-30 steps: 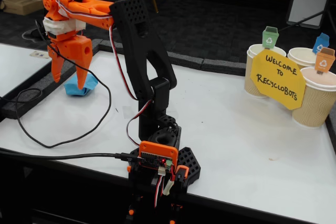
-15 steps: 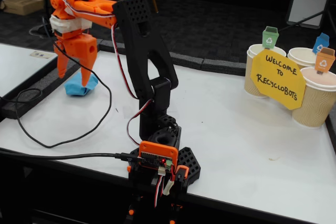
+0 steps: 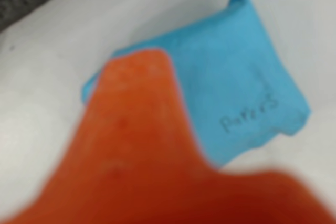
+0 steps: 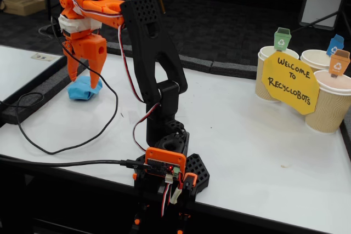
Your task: Sort rubbish by color.
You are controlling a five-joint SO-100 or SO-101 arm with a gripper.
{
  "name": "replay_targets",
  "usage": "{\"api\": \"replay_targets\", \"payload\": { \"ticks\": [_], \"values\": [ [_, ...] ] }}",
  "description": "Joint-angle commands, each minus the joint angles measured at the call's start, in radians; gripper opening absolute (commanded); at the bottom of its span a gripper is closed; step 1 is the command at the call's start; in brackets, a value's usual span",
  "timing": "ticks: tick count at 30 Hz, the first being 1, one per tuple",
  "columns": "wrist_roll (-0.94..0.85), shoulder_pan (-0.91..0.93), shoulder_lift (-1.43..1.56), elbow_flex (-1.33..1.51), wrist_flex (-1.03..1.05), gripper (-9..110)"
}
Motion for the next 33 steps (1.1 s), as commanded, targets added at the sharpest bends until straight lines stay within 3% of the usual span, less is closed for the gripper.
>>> {"api": "replay_targets", "payload": {
  "ticks": [1, 22, 29, 33],
  "values": [
    [-0.037, 0.015, 0.092, -0.046, -0.021, 20],
    [-0.043, 0.014, -0.087, -0.144, -0.075, 23],
    [-0.043, 0.015, -0.114, -0.187, -0.078, 3],
    [-0.041, 0.023, -0.114, -0.206, -0.084, 2]
  ]
}}
